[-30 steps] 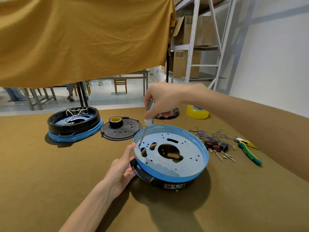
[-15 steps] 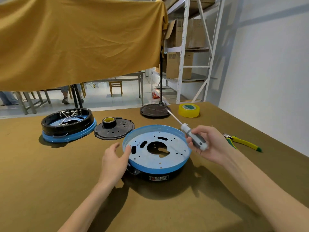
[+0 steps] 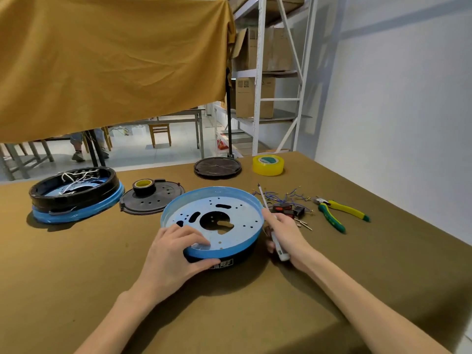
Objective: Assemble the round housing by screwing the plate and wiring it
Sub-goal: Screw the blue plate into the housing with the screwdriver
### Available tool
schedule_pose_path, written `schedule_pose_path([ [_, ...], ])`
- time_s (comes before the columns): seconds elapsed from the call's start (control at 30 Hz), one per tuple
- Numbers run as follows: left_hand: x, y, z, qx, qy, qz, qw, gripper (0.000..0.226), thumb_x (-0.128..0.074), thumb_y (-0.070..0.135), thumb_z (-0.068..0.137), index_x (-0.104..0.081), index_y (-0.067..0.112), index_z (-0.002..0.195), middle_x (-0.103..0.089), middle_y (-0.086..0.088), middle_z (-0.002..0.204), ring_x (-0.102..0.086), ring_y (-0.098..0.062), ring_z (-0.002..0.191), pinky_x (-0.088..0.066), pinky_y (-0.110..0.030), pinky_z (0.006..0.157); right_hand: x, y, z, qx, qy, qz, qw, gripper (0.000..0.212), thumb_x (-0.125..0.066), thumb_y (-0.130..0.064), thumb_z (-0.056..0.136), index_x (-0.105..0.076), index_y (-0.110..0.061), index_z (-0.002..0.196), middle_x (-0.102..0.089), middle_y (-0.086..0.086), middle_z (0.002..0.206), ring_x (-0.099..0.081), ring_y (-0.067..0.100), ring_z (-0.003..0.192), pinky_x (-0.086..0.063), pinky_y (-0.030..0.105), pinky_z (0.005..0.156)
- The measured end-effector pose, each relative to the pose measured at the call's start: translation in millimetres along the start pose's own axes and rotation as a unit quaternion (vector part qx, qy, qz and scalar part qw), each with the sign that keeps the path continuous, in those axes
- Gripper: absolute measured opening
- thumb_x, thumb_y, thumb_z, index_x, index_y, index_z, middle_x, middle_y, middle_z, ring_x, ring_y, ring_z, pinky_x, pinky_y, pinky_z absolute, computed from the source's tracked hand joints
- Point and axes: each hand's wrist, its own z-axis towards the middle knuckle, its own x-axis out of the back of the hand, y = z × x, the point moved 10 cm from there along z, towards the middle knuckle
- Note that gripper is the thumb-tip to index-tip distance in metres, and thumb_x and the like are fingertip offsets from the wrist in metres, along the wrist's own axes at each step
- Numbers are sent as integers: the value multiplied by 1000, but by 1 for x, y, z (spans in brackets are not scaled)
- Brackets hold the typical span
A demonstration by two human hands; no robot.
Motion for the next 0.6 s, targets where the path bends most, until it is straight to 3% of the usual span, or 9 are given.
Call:
schedule_pose_path([
  [0.07, -2, 0, -1, -1, 9, 10, 1000, 47, -69, 71, 71, -77, 33, 98, -67, 21, 102, -58, -5, 97, -44, -28, 88, 25, -4, 4, 42, 57, -76, 995, 27, -60, -40, 101, -58, -13, 95, -55, 2, 65, -53, 18, 48, -44, 32, 47],
  [0.13, -3, -2, -1, -2, 17, 18, 1000, 47, -69, 70, 71, -78, 32, 98, -68, 20, 102, -59, -6, 96, -43, -26, 87, 59, -12, 6, 87, 148, -265, 949, 18, -62, -30, 98, -61, -13, 90, -64, 4, 78, -63, 26, 70, -44, 33, 58],
  [0.2, -5, -3, 0, 1, 25, 21, 999, 47, -69, 69, 71, -78, 32, 97, -69, 18, 101, -58, -6, 96, -39, -21, 86, 82, -13, 10, 79, 189, -376, 904, 11, -65, -24, 92, -62, -13, 94, -68, 9, 92, -62, 31, 84, -45, 35, 67],
  [0.33, -8, -1, 2, 3, 42, 28, 999, 44, -71, 67, 72, -78, 30, 96, -69, 16, 100, -58, -8, 94, -40, -27, 84, 86, -7, 21, 23, 171, -451, 876, 22, -71, -32, 89, -58, -18, 100, -65, 8, 97, -66, 31, 84, -52, 35, 68],
  [0.6, -8, -1, 1, 3, 46, 10, 999, 41, -71, 66, 73, -77, 30, 94, -68, 17, 99, -57, -7, 93, -42, -29, 82, 77, -15, 34, 5, 171, -490, 855, 11, -61, -24, 98, -54, -16, 95, -58, 7, 92, -62, 29, 74, -49, 36, 60],
])
